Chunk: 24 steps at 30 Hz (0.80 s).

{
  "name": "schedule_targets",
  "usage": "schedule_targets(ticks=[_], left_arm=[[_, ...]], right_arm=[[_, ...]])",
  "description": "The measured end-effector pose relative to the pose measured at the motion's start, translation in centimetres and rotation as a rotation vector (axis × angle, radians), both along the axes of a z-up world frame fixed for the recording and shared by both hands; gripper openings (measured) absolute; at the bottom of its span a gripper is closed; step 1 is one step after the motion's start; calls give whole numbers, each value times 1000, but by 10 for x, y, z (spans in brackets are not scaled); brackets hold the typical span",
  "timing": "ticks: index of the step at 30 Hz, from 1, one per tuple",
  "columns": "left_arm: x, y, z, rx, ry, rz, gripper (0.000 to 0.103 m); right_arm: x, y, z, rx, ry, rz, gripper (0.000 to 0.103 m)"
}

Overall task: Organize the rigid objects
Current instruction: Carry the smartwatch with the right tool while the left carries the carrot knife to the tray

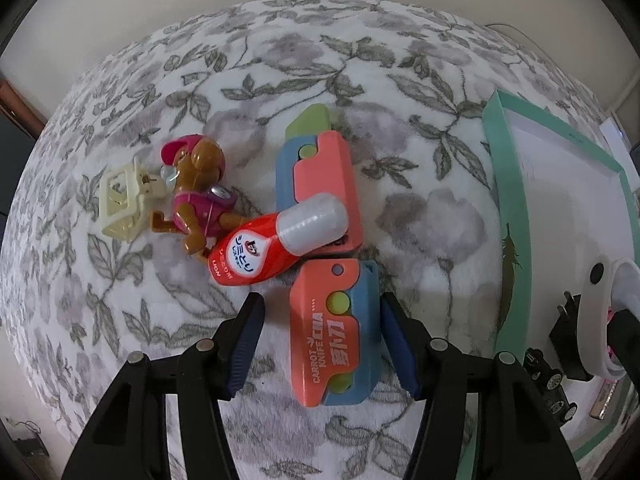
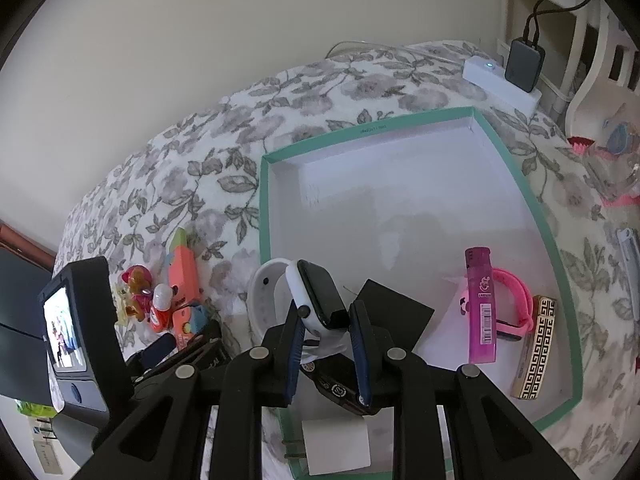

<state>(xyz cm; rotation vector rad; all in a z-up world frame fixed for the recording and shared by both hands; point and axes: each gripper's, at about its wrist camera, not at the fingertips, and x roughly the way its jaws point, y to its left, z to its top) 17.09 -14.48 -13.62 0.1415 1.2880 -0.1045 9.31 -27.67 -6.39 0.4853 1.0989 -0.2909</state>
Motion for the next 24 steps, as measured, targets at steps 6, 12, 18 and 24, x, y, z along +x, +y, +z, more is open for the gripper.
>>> schedule_targets(ticks=[6, 12, 18, 24], left_arm=[[-2, -7, 3, -35, 17, 9, 44], [2, 0, 14, -118, 33, 43, 44], [-2, -1, 53, -200, -59, 39, 44], [-11, -2, 98, -290, -188, -21, 44]], right_arm=[[-2, -5, -2, 11, 3, -16, 24], [-2, -9, -4, 26, 0, -29, 24], [-6, -18, 3, 48, -33, -59, 24], [-15, -35, 17, 39, -87, -115, 24]])
